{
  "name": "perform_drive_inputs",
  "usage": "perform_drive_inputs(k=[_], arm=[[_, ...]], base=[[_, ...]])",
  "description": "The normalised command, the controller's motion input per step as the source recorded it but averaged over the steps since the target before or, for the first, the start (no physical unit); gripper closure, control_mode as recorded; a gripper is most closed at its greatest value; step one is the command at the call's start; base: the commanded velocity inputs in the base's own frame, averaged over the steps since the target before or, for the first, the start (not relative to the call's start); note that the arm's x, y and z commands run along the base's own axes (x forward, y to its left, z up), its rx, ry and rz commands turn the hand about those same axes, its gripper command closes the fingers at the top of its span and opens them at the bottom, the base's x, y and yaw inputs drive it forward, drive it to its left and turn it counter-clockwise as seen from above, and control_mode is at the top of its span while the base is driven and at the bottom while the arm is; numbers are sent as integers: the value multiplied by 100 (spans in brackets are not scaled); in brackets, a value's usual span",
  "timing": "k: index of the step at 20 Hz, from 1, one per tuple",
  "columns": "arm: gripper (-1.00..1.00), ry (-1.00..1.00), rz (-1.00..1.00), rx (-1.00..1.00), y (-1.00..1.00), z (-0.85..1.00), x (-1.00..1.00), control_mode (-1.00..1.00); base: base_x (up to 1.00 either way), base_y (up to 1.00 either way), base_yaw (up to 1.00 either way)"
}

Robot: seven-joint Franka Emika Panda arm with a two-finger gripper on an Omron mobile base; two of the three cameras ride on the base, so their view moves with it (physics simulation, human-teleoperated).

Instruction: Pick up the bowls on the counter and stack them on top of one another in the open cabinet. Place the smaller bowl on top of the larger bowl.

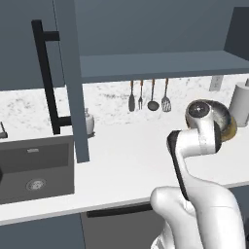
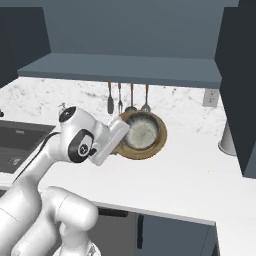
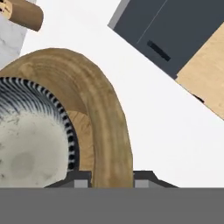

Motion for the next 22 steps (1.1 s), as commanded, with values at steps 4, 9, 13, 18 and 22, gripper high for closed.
perform_drive_inputs(k=[4, 9, 13, 18, 22], arm=[[100, -12, 0, -8, 67, 100, -100, -100], [100, -11, 0, -4, 55, 100, -85, -100], [100, -20, 0, -3, 54, 100, -30, -100], [100, -9, -2, -5, 39, 100, 42, -100], [100, 0, -7, -8, 22, 100, 100, -100]], base=[[0, 0, 0], [0, 0, 0], [0, 0, 0], [0, 0, 0], [0, 0, 0]])
